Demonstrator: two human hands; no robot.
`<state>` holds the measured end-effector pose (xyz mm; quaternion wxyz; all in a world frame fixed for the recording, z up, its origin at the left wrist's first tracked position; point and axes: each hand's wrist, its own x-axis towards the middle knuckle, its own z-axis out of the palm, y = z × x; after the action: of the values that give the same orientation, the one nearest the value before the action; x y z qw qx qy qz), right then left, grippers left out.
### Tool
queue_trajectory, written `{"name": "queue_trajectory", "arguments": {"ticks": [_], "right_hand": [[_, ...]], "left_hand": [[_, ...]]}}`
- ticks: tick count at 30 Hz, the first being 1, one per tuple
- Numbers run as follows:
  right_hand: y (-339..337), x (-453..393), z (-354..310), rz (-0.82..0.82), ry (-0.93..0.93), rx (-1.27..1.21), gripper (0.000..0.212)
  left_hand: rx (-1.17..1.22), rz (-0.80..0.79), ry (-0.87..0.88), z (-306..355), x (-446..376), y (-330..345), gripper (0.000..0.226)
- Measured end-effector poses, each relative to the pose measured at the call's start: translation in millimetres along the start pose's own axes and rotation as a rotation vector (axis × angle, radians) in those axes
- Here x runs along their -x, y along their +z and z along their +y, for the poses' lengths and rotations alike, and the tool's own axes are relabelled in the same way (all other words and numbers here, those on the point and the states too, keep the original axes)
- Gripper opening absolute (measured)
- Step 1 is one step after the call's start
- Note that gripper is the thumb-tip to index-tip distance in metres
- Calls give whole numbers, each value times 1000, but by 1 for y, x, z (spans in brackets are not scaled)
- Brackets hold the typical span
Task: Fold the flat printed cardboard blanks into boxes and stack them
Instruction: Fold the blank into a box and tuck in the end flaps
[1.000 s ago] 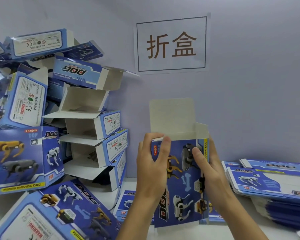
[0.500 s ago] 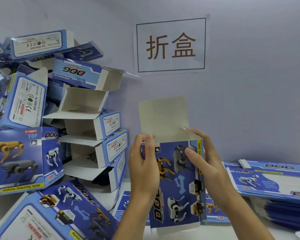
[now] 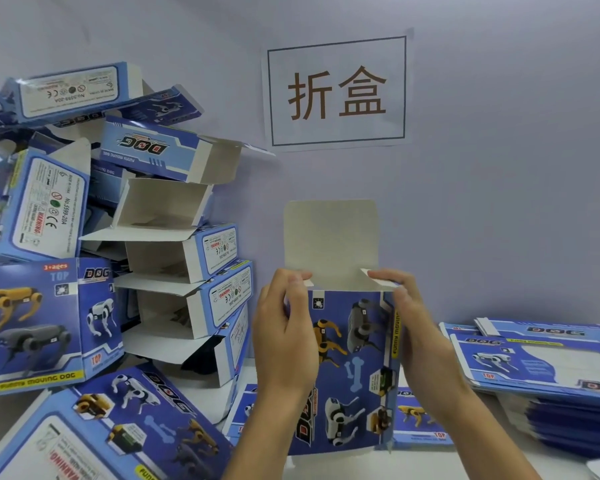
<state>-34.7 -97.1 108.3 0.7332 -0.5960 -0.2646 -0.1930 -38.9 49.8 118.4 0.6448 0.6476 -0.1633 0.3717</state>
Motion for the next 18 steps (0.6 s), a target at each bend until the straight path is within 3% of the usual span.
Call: {"name": "queue_trajectory", "arguments": {"ticks": [4, 8, 12, 18], "right_hand": [[6, -2, -4, 108, 39, -6, 33], [15, -3, -7, 141, 45, -8, 20], [15, -3, -9, 148, 82, -66, 19], [16, -6, -10, 202, 120, 67, 27]], "left_hand": [[6, -46, -44, 7, -4, 0, 25], [100, -147, -114, 16, -5, -2, 20], [139, -135, -156, 17, -7, -3, 18], [125, -88, -227, 21, -7, -5, 23]]}}
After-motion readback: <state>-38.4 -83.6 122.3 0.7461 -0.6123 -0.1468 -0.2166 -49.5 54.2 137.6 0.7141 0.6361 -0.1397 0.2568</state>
